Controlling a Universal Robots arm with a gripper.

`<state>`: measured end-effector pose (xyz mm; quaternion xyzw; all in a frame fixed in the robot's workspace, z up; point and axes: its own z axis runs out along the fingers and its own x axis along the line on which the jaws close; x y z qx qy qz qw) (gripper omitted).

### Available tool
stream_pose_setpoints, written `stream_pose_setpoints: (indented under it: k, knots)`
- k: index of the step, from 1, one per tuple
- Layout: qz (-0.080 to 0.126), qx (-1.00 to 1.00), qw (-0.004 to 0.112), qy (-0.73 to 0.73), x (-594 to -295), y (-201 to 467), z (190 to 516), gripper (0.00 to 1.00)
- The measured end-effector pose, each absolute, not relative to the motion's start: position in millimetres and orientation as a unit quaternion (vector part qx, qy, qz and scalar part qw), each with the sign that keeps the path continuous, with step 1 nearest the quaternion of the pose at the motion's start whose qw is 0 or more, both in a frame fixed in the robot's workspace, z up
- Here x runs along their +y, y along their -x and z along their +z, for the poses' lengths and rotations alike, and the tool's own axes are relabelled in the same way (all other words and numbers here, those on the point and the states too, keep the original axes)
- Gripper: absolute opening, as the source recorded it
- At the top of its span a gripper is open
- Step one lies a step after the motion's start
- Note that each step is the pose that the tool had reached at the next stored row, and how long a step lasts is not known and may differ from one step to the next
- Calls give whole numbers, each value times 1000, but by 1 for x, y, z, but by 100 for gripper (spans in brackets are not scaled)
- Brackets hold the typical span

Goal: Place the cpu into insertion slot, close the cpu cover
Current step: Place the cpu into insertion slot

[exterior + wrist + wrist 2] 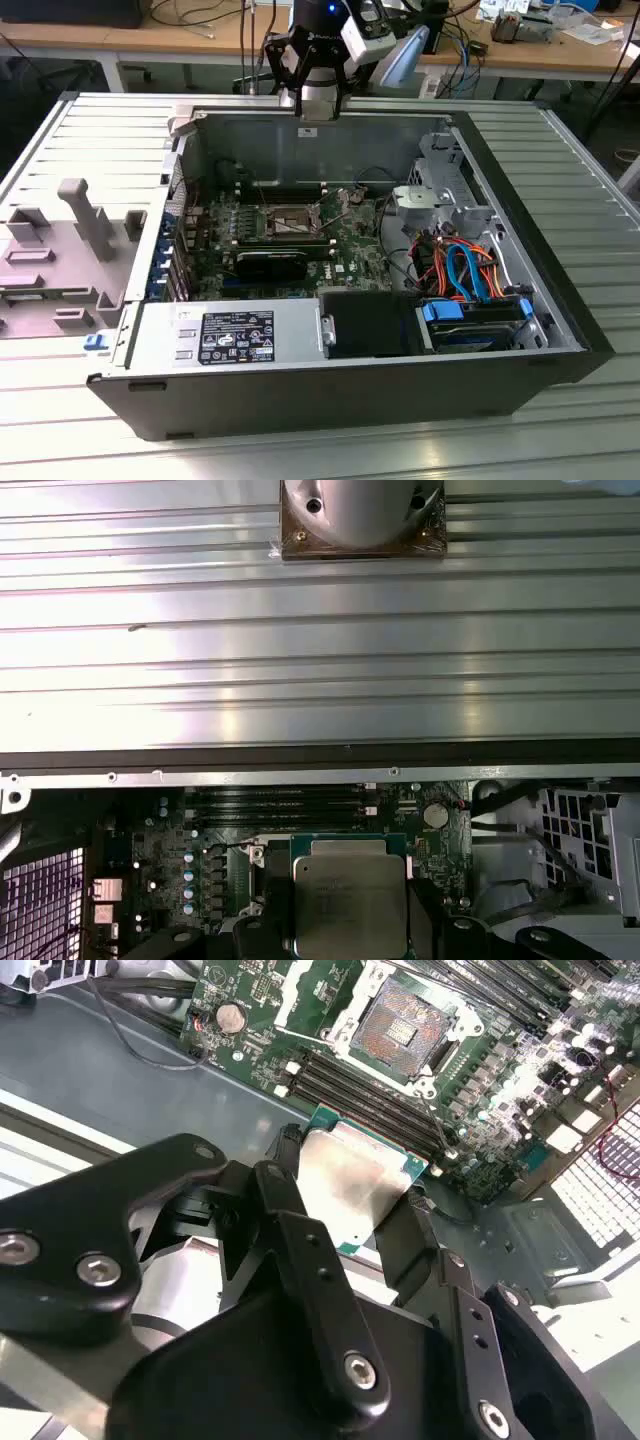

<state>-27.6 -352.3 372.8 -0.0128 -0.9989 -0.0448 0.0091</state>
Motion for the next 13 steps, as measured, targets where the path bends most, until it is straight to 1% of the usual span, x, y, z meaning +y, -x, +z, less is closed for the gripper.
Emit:
stream_pose_setpoints:
  k: [10, 13]
  knots:
    - [-45, -999, 9, 13, -352, 29, 371, 55]
    - [-45, -999, 9, 13, -352, 30, 365, 55]
